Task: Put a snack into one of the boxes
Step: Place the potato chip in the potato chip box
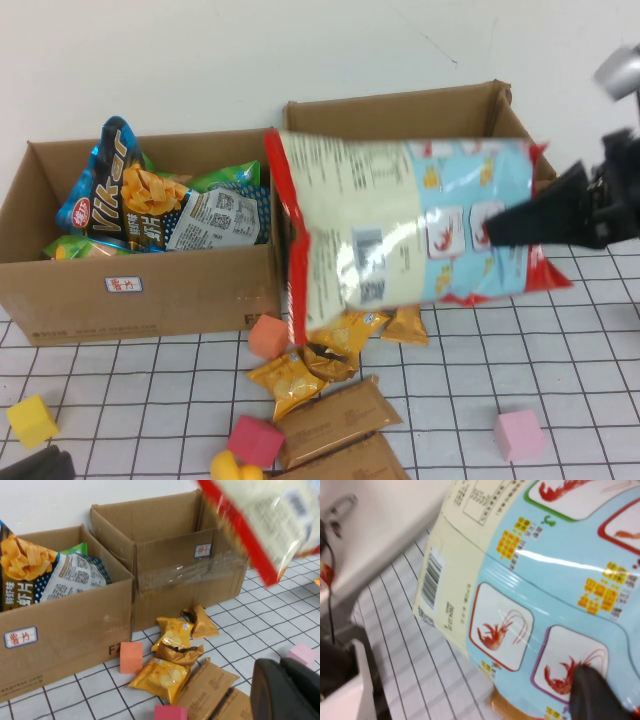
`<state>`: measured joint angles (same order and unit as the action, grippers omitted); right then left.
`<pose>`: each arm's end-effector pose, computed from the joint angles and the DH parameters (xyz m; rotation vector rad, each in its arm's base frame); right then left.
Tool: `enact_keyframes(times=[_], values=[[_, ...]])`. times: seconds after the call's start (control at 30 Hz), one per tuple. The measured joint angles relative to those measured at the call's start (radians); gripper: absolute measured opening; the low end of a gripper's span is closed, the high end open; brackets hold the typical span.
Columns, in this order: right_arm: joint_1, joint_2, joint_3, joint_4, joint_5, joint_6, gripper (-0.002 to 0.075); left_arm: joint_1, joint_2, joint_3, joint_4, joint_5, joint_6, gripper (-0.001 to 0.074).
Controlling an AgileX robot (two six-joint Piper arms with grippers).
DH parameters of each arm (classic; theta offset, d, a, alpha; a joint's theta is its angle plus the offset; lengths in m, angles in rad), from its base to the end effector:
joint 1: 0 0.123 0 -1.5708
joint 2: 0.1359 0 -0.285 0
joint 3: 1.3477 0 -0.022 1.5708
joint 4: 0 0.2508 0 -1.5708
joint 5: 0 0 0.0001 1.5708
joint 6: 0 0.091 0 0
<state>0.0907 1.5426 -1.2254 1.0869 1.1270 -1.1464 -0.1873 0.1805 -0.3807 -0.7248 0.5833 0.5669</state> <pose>0.3012 0.1005 0.3245 -0.9289 2.0781 0.9849 0.0398 -0.0414 0.2893 0.3779 1.7168 -0.5128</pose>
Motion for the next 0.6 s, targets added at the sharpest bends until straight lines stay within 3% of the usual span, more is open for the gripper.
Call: enact_keyframes(times=[0.13,0.4,0.6], values=[[0.021,-0.048,-0.002,0.082,-0.003,-0.080,0.0031,0.000,0.000,0.000,0.000,-0.025,0.012,-0.0002],[0.202,-0.055,-0.079,0.078,-0.189,-0.111,0.0030,0.000,0.000,0.000,-0.002,-0.072,0.027,-0.0002],[0.228,-0.055,-0.111,0.076,-0.261,-0.111,0.0029,0.000,0.000,0.000,-0.002,-0.073,0.030,-0.0002]])
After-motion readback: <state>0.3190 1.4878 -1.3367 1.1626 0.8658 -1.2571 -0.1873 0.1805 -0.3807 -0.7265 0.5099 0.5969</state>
